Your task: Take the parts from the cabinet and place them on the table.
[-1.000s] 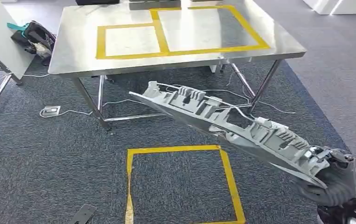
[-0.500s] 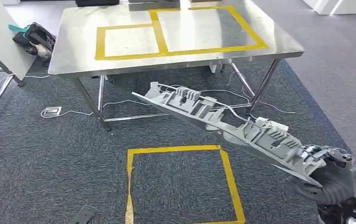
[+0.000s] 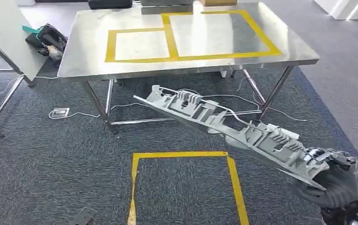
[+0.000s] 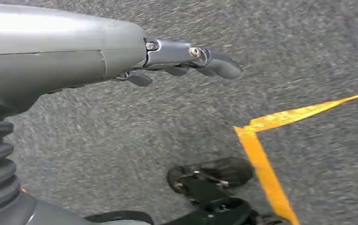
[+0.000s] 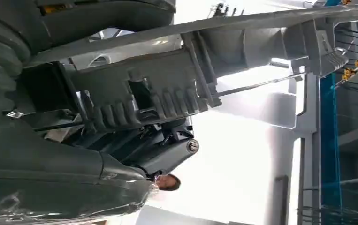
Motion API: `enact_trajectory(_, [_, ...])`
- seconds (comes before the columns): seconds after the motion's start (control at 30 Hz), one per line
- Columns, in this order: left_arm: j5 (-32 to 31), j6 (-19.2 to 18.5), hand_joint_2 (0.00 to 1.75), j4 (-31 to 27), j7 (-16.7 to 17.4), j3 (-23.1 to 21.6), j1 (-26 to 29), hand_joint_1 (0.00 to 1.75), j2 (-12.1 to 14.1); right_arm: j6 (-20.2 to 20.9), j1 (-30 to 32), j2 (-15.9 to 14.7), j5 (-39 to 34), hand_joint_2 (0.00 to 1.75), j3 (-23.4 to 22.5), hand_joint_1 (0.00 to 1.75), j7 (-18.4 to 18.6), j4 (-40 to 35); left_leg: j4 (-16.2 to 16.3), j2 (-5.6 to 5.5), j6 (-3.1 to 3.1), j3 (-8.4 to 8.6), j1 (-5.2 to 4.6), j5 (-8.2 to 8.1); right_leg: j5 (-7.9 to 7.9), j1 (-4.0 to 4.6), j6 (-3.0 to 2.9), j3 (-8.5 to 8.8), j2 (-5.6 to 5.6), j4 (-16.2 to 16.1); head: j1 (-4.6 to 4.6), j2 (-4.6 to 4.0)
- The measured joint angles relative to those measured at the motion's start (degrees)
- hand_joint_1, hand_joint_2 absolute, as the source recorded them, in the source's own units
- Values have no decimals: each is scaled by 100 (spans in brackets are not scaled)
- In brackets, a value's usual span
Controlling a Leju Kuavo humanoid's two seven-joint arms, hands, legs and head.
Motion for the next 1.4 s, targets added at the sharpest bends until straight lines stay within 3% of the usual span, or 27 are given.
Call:
enact_trajectory(0.03, [0,18,175,0,0,-2,-10,0,16,-2,-12,7,4,175,2,175,-13,13,45,-6,-38,29,10,-40,-202,20,-21,-7,48,-62,31,-2])
enact_trajectory(0.07, [0,46,175,0,-2,-2,-21,0,5,-6,0,9,4,175,2,175,-20,13,15,-8,-75,12,-5,-62,-310,37,-191,9,63,-49,16,0])
enact_trajectory(0.17, [0,74,175,0,-2,-2,-35,0,7,-24,13,9,20,175,-4,175,-28,2,114,-8,-170,41,26,-35,-302,42,-341,158,93,-31,-6,0])
enact_trajectory(0.23, [-2,92,175,0,-4,-4,-71,0,3,-26,19,9,17,175,-33,175,-37,-20,876,70,-236,-420,23,273,-394,47,-428,312,60,-96,-10,0])
enact_trajectory(0.27, [-2,90,175,0,-4,-7,-75,0,-8,-26,14,11,15,175,-35,175,-44,-20,1296,72,-255,-737,23,230,-448,49,-446,386,51,-120,-4,0])
enact_trajectory(0.37, [-2,96,175,0,-4,-7,-18,0,-13,-26,20,11,17,175,-35,175,-46,-20,1836,73,-242,-1434,13,-588,-682,53,-470,711,66,-185,-6,0])
enact_trajectory(0.43, [-2,98,175,0,-4,-7,-11,0,-6,-26,23,11,17,175,-37,175,-46,-20,1505,74,-202,-1498,-2,-730,-860,51,-446,1004,82,-243,-6,0])
enact_trajectory(0.47, [-2,101,175,0,-4,-7,-9,0,3,-24,23,11,17,175,-37,175,-46,-20,1166,76,-169,-1460,-17,-534,-955,50,-443,1159,82,-275,-8,0])
enact_trajectory(0.5, [-2,101,175,0,-4,-7,-1,0,3,-22,23,13,17,175,-37,175,-46,-20,747,95,-116,-1422,-45,25,-1057,54,-429,1295,73,-311,-15,0])
enact_trajectory(0.53, [-2,101,175,0,-4,-9,26,0,5,-22,18,15,13,175,-39,175,-55,-17,309,132,-58,-1421,-82,898,-1149,64,-407,1368,68,-342,-30,-2])
enact_trajectory(0.57, [-2,112,175,0,-4,-9,40,0,7,-20,34,22,9,175,-37,175,-61,-11,-31,127,-47,-1382,-114,1044,-1265,99,-365,1428,101,-389,-89,0])
enact_trajectory(0.6, [-4,114,175,2,11,-7,64,0,5,-20,24,22,13,175,-39,175,-59,-17,59,120,-60,-1328,-107,1003,-1375,105,-352,1573,95,-559,-45,-2])
enact_trajectory(0.63, [-4,114,175,0,4,-9,58,0,-2,-20,42,22,26,175,-41,175,-55,-22,1,91,-45,-1247,-89,949,-1222,117,-289,1782,104,-481,-70,2])
enact_trajectory(0.7, [-11,116,175,0,2,-9,23,0,-11,-20,-5,24,22,175,-37,175,-59,-26,-18,56,21,-1037,-58,881,-974,117,-232,1578,92,-72,-29,4])
enact_trajectory(0.77, [-13,118,175,0,0,-9,12,0,-2,-11,-28,24,20,175,-37,175,-63,-22,-10,54,96,-826,-82,673,-859,130,-275,968,44,949,-6,0])
enact_trajectory(0.83, [-13,125,175,0,2,-9,25,0,-2,-9,-17,24,24,175,-37,175,-59,-17,-12,47,143,-573,-108,442,-1476,178,-313,427,46,1395,25,-2])
enact_trajectory(0.9, [-20,125,175,0,4,-9,52,0,-2,-6,-21,24,24,175,-39,175,-57,-15,-15,6,174,-259,-144,192,-2142,213,-338,53,47,1306,33,-2])
enact_trajectory(0.93, [-20,125,175,0,4,-9,59,0,-2,-4,-19,24,24,175,-37,175,-57,-15,-17,-15,180,-75,-168,53,-2218,224,-357,-89,48,1126,29,-2])
enact_trajectory(0.97, [-17,129,175,0,4,-9,60,0,0,-2,-18,24,24,175,-39,175,-57,-11,-18,-31,190,132,-191,-98,-1980,230,-389,-214,49,832,31,-2])
enact_trajectory(1.0, [-13,133,175,0,4,-9,64,0,5,0,-11,24,24,175,-39,175,-55,-4,-19,-35,195,314,-203,-246,-1351,233,-426,-320,52,507,36,-2])
enact_trajectory(1.03, [-11,133,175,4,4,-9,107,0,3,2,10,24,24,175,-37,175,-52,18,-40,-37,196,379,-205,-369,-243,241,-458,-390,37,216,36,-2])
enact_trajectory(1.07, [-11,133,175,2,2,-9,99,0,7,7,42,26,11,175,-39,175,-59,35,15,-68,168,541,-233,-500,180,277,-448,-416,24,72,-6,-4])
enact_trajectory(1.13, [-13,151,175,2,2,-9,73,0,7,11,24,26,53,175,-42,175,-30,22,-80,-67,118,712,-197,-606,-62,312,-494,-251,65,108,-37,0])
enact_trajectory(1.17, [-22,149,175,2,0,-13,37,0,-11,11,-11,26,85,175,-42,175,-22,18,32,-61,93,657,-188,-495,-116,324,-515,-188,64,82,-3,-2])
enact_trajectory(1.27, [-28,155,175,-2,-13,-31,-35,0,-45,-9,-23,24,136,175,-46,175,-13,-4,1496,31,-60,-260,-186,110,-283,245,-580,215,39,-141,-66,0])
enact_trajectory(1.3, [-28,164,175,-2,-13,-31,-30,0,-48,-13,-29,26,138,175,-46,175,-13,-4,1807,50,-93,-596,-158,-48,-346,234,-582,365,46,-220,-58,0])
enact_trajectory(1.4, [-28,175,175,-2,-13,-31,18,0,-45,-22,-26,24,142,175,-44,175,-13,-4,1842,57,-145,-1193,-113,-1037,-595,163,-552,878,79,-420,-65,0])
